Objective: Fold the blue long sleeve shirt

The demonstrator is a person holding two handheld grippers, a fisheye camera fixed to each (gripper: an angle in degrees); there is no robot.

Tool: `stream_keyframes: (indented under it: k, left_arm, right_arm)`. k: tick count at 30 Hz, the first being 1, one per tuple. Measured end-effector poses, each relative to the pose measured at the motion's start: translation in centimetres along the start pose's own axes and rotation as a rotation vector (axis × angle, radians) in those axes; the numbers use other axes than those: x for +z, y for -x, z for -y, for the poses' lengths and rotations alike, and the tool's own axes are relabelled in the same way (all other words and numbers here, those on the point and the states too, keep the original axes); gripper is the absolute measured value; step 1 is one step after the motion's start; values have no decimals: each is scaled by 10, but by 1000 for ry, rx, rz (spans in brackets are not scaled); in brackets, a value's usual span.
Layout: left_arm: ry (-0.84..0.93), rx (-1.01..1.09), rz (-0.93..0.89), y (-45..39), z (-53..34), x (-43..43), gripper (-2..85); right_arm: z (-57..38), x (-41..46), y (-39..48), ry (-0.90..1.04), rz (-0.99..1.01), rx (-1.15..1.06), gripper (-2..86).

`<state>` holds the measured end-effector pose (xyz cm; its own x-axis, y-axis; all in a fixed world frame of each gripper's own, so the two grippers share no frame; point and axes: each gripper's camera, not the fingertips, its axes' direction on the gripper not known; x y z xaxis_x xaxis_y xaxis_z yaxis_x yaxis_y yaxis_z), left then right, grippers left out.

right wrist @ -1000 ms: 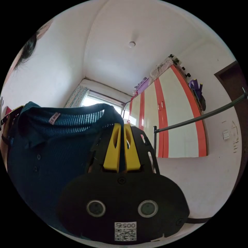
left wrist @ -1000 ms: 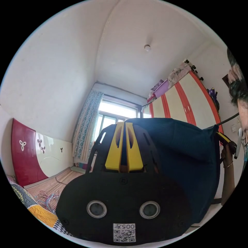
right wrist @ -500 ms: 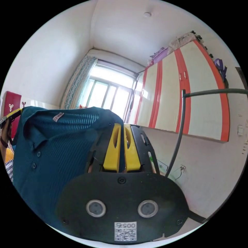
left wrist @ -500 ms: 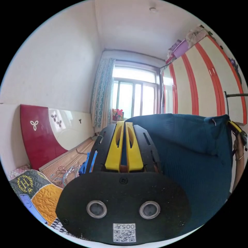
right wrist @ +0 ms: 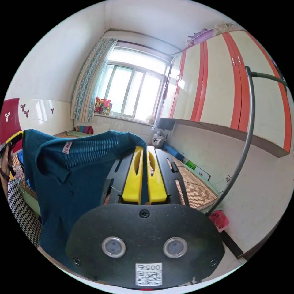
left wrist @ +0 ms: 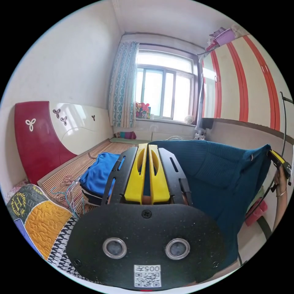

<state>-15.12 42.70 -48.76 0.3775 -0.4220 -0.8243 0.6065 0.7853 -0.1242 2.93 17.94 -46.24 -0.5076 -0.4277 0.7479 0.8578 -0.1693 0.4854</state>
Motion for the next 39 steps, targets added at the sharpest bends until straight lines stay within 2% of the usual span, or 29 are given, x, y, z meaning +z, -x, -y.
stream_keyframes:
  k: [6,12,16,18,20,22,24,26,30,33,35,39]
  left_arm:
    - [36,-3,1,0,11,111,2]
    - [160,-32,37,0,40,278,9]
    - [389,-88,38,-7,42,418,29]
    - [466,-106,-17,-16,37,454,64]
    - [442,-95,-29,-30,30,462,75]
    - [406,-82,-67,-51,15,463,70]
    - [396,-91,-111,-68,4,465,67]
    - [382,-92,-164,-87,-6,469,63]
    - [397,-120,-255,-136,-27,495,60]
    - [438,-138,-338,-171,-52,522,59]
    - [481,-118,-354,-191,-74,540,60]
    - [588,-32,-369,-215,-130,574,61]
  right_arm:
    - [75,107,4,42,14,-25,-15]
    - [178,292,36,133,38,-101,-15]
    - [210,489,85,376,87,-106,-6]
    - [201,565,100,536,113,-33,17]
    - [186,627,106,752,252,54,41]
    - [187,622,96,744,313,91,51]
    - [196,591,87,679,334,28,57]
    - [203,526,68,603,331,-102,67]
    - [197,417,21,528,335,-197,76]
    - [172,350,-13,560,298,-191,81]
    - [141,318,-28,649,281,-125,90]
    - [102,294,-32,743,222,-30,120]
